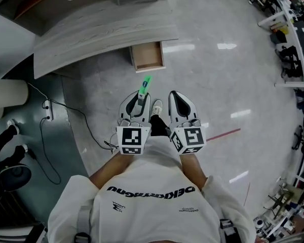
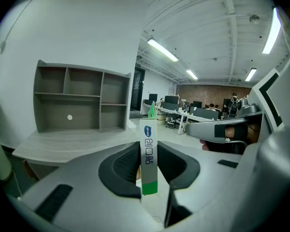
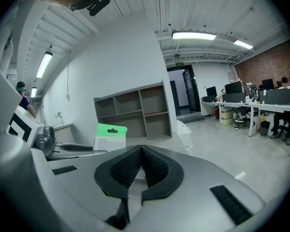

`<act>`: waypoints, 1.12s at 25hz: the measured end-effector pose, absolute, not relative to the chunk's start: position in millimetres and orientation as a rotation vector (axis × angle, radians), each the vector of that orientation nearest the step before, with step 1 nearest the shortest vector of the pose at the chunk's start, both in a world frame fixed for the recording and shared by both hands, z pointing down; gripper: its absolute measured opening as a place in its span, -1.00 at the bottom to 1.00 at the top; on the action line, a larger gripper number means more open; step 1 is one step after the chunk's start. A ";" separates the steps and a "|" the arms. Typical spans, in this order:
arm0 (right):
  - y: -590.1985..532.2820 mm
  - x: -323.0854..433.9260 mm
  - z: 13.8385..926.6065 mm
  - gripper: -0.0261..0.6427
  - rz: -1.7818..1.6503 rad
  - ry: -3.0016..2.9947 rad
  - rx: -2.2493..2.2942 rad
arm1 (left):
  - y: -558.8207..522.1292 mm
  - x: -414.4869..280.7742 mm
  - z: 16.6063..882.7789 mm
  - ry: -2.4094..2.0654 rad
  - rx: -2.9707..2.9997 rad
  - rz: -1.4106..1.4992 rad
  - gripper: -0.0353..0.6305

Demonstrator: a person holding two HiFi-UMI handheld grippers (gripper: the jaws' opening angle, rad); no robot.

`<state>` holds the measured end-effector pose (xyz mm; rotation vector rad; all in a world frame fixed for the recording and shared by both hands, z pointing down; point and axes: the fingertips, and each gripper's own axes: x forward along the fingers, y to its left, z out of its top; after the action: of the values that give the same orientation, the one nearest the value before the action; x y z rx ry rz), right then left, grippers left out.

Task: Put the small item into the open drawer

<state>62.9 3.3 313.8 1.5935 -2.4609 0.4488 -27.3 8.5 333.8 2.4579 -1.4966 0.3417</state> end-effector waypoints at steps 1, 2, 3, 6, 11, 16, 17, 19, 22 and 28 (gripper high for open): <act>-3.3 63.3 320.1 -0.83 0.455 -2.463 1.579 | 2.7 -27.0 339.9 -1.504 2.445 0.347 -0.59; -9.9 63.5 325.9 -0.83 0.466 -2.464 1.563 | -3.0 -26.4 345.5 -1.510 2.430 0.354 -0.59; -16.2 64.2 329.9 -0.83 0.477 -2.465 1.545 | -8.7 -24.9 349.6 -1.514 2.414 0.362 -0.59; -34.0 71.8 334.4 -0.83 0.508 -2.465 1.508 | -25.1 -15.8 356.6 -1.518 2.374 0.387 -0.59; -61.9 81.6 358.2 -0.83 0.558 -2.450 1.487 | -51.7 -10.3 384.2 -1.535 2.308 0.408 -0.59; -81.5 91.9 381.1 -0.83 0.603 -2.440 1.462 | -71.5 -5.7 409.9 -1.557 2.260 0.436 -0.59; -85.9 93.7 384.5 -0.83 0.610 -2.440 1.454 | -75.6 -4.1 413.3 -1.560 2.252 0.441 -0.59; -94.7 93.5 390.8 -0.83 0.615 -2.444 1.427 | -84.3 -2.6 420.0 -1.562 2.238 0.451 -0.59; -105.9 90.6 403.0 -0.83 0.623 -2.443 1.390 | -96.3 -2.8 432.2 -1.561 2.224 0.469 -0.59; -116.8 95.9 439.0 -0.83 0.690 -2.397 1.386 | -116.5 -1.2 468.2 -1.555 2.185 0.506 -0.59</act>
<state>95.9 -116.8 439.0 1.3861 -2.3968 0.6902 -1.2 -116.5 468.2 2.1847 -1.5554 0.5065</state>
